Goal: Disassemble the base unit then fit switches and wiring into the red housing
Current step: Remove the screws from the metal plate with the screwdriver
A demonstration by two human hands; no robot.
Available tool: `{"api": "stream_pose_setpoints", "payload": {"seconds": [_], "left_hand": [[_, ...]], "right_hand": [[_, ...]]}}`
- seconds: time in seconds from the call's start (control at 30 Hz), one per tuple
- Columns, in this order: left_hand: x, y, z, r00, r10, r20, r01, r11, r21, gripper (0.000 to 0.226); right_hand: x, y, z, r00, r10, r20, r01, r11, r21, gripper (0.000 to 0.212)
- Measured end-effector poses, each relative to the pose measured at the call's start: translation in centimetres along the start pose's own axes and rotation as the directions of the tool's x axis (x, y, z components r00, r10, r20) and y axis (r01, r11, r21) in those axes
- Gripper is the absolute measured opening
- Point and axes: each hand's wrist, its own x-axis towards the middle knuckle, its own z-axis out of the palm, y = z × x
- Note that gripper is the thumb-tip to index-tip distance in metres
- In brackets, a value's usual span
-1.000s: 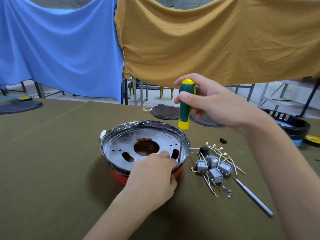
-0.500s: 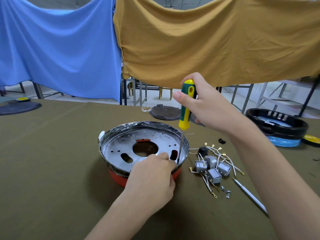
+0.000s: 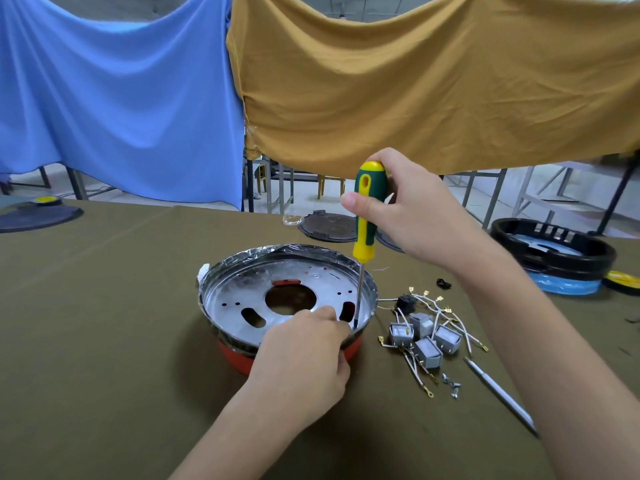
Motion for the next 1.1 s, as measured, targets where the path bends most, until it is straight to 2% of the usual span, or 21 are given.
{"api": "stream_pose_setpoints", "payload": {"seconds": [0.17, 0.37, 0.43, 0.5, 0.6, 0.67, 0.73, 0.87, 0.97, 1.1], "left_hand": [[-0.1, 0.0, -0.1, 1.000, 0.002, -0.003, -0.002, 1.000, 0.008, 0.020], [-0.5, 0.5, 0.2, 1.000, 0.007, -0.027, -0.005, 0.999, 0.043, 0.015], [-0.5, 0.5, 0.4, 0.999, 0.004, -0.041, -0.002, 0.999, 0.047, 0.014], [-0.6, 0.5, 0.4, 0.999, -0.004, -0.053, 0.006, 0.999, 0.044, 0.015], [-0.7, 0.7, 0.4, 0.998, 0.005, -0.055, -0.002, 0.999, 0.055, 0.014], [-0.7, 0.8, 0.3, 0.998, 0.007, -0.055, -0.004, 0.999, 0.052, 0.009], [-0.8, 0.8, 0.4, 0.998, 0.014, -0.060, -0.010, 0.998, 0.056, 0.003], [-0.9, 0.9, 0.7, 0.993, 0.035, -0.116, -0.026, 0.996, 0.084, 0.004], [-0.9, 0.9, 0.2, 0.991, 0.063, -0.119, -0.049, 0.991, 0.122, 0.024], [-0.8, 0.9, 0.4, 0.990, 0.091, -0.106, -0.072, 0.983, 0.169, 0.030]], "right_hand": [[-0.5, 0.1, 1.6, 0.999, -0.047, -0.016, 0.050, 0.967, 0.250, 0.026], [-0.9, 0.3, 3.6, 0.992, -0.065, -0.108, 0.091, 0.961, 0.262, 0.031], [-0.6, 0.5, 3.1, 0.998, -0.063, -0.029, 0.069, 0.935, 0.347, 0.032], [-0.4, 0.5, 2.2, 0.989, -0.140, 0.043, 0.108, 0.898, 0.426, 0.029], [-0.8, -0.2, 1.9, 0.958, -0.280, -0.058, 0.282, 0.888, 0.363, 0.040], [-0.9, -0.7, 2.2, 0.941, -0.310, -0.136, 0.337, 0.886, 0.318, 0.046], [-0.8, -0.8, 2.3, 0.936, -0.289, -0.199, 0.340, 0.886, 0.313, 0.043], [-0.4, 0.3, 1.2, 0.921, -0.168, -0.350, 0.284, 0.906, 0.313, 0.039], [-0.3, 1.0, 0.6, 0.887, -0.082, -0.454, 0.233, 0.929, 0.288, 0.040], [-0.4, 1.6, 0.5, 0.905, 0.077, -0.418, 0.076, 0.938, 0.338, 0.042]]}}
